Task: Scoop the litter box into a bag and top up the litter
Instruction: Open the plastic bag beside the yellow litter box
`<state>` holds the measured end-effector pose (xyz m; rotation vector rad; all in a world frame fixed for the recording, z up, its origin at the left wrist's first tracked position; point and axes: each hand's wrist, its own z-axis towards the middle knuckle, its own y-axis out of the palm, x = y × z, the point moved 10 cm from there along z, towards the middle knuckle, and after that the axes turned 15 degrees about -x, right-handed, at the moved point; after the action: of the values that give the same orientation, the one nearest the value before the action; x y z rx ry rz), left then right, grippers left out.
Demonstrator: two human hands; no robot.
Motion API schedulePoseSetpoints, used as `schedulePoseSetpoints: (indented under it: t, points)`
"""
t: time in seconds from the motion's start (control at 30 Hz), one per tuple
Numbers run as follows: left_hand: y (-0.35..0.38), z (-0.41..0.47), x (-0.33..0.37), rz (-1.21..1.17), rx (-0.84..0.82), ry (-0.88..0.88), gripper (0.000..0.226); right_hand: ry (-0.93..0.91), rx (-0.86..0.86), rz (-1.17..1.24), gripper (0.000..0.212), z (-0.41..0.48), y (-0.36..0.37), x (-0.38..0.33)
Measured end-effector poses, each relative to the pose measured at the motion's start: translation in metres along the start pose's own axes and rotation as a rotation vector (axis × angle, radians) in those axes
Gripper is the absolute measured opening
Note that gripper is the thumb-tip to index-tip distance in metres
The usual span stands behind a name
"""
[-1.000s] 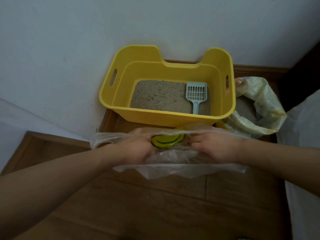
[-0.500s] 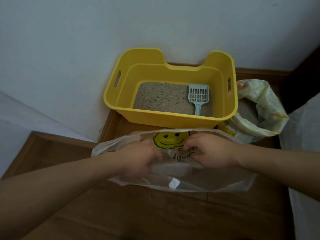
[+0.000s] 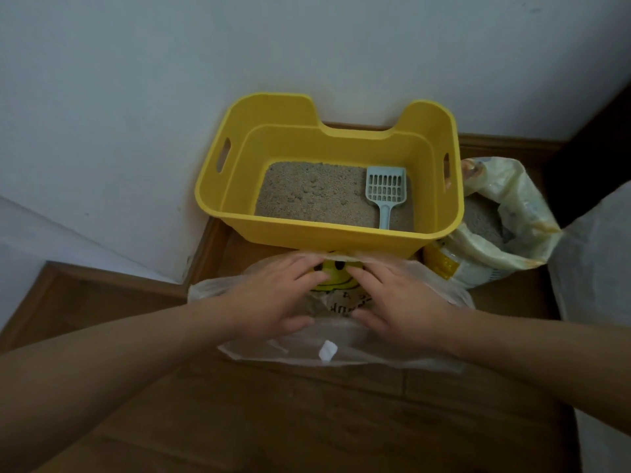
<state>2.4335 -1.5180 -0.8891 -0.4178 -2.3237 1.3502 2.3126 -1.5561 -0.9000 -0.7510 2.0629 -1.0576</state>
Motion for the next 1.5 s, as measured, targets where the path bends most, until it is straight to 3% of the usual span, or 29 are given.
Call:
schedulePoseSetpoints:
  t: [0.17, 0.33, 0.47, 1.0, 1.3, 1.5]
  points:
    - [0.021, 0.010, -0.027, -0.236, -0.064, -0.027, 0.104, 0.029, -0.138, 0.027, 0.099, 0.007, 0.016, 0.024]
    - [0.056, 0.022, -0.041, -0.312, -0.188, -0.101, 0.127, 0.052, -0.201, 0.046, 0.107, 0.012, 0.037, 0.044]
    - [0.074, 0.027, -0.044, -0.323, -0.244, -0.138, 0.128, 0.065, -0.229, 0.064, 0.112, 0.019, 0.056, 0.055]
    - [0.076, 0.035, -0.048, -0.367, -0.220, -0.164, 0.130, 0.039, -0.266, 0.178, 0.116, 0.024, 0.068, 0.064]
    - [0.045, 0.021, -0.047, -0.365, -0.196, -0.121, 0.118, -0.160, -0.127, 0.205, 0.091, 0.003, 0.026, 0.024]
    - [0.015, 0.010, -0.045, -0.360, -0.150, -0.114, 0.097, -0.142, -0.009, 0.288, 0.076, -0.013, -0.019, 0.010]
